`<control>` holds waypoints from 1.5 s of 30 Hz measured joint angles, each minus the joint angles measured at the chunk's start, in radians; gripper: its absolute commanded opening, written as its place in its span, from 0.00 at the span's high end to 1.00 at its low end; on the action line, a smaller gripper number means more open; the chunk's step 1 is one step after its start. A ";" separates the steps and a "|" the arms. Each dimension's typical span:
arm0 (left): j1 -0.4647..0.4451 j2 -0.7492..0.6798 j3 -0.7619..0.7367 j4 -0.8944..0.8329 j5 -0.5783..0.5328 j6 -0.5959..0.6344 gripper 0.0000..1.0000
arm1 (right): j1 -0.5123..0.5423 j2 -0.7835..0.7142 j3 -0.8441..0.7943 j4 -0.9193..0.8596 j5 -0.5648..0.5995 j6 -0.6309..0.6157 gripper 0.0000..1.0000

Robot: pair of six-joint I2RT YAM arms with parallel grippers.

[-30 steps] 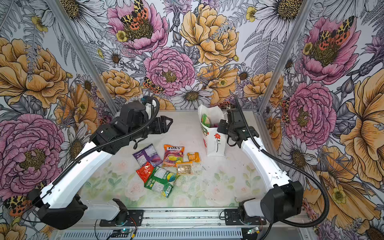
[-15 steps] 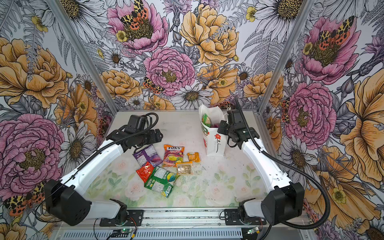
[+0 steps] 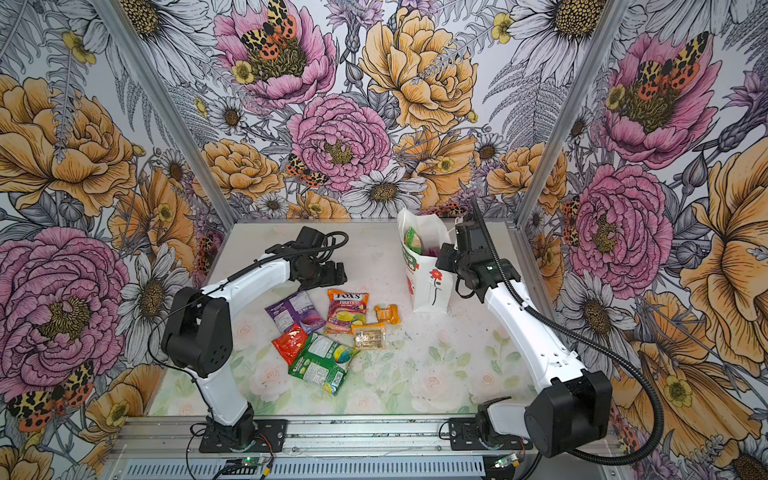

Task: Place the snacks into the paper bag
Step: 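Withdraw the left gripper from the paper bag toward the Fox's packet, then grasp the orange Fox's Fruits candy packet with the left gripper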

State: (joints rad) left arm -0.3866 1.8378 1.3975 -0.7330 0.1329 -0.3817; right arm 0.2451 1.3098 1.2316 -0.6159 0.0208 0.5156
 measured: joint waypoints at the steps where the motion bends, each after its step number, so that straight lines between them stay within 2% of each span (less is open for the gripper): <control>1: 0.001 0.021 0.002 0.002 0.008 0.001 0.07 | 0.000 -0.001 -0.001 0.000 0.000 0.000 1.00; 6: 0.010 0.095 0.002 0.001 0.024 0.000 0.10 | 0.000 -0.003 -0.007 0.008 0.000 0.000 1.00; 10: 0.011 0.127 0.002 0.001 0.034 -0.003 0.19 | 0.000 -0.003 -0.007 0.008 -0.003 0.000 1.00; 20: 0.009 0.142 -0.006 0.030 0.040 -0.042 0.59 | 0.000 -0.003 -0.007 0.008 -0.007 0.001 1.00; 30: -0.002 0.055 -0.158 0.166 0.026 -0.135 0.95 | 0.000 -0.003 -0.009 0.010 -0.007 0.001 1.00; 33: -0.002 -0.003 -0.202 0.216 0.023 -0.167 1.00 | 0.000 -0.003 -0.012 0.016 -0.006 0.001 1.00; 40: 0.018 -0.141 -0.315 0.330 -0.019 -0.246 1.00 | 0.000 -0.007 -0.018 0.018 -0.006 0.001 1.00; 45: 0.082 -0.343 -0.544 0.451 -0.103 -0.383 1.00 | 0.000 -0.007 -0.018 0.020 -0.006 0.001 1.00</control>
State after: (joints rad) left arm -0.3050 1.4952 0.8539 -0.2825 0.0299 -0.7643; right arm 0.2455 1.3025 1.2140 -0.5961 0.0143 0.5163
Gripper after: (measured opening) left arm 0.046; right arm 0.047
